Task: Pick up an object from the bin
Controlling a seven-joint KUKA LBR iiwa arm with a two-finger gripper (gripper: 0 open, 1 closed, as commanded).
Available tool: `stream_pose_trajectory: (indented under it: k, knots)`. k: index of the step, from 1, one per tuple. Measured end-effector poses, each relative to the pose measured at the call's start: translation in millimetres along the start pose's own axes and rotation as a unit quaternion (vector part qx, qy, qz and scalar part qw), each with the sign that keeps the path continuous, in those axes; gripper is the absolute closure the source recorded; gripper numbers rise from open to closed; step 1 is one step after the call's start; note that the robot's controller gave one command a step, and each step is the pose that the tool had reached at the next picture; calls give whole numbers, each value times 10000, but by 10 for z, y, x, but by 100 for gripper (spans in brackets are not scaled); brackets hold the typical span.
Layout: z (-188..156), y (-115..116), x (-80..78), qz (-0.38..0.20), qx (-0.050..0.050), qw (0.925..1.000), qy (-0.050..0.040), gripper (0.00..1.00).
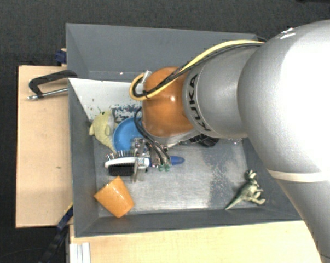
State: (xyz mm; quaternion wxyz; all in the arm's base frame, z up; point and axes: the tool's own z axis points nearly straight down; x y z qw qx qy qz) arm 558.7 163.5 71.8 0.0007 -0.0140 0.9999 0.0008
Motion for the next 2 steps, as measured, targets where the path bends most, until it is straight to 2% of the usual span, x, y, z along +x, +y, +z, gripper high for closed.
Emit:
stream_pose_trajectory:
  k: [1,2]
  knots:
    - [-17,337,-368,-4226,16,9063,1,100]
    - [-1313,157,-340,-4452,11,8954,-59,100]
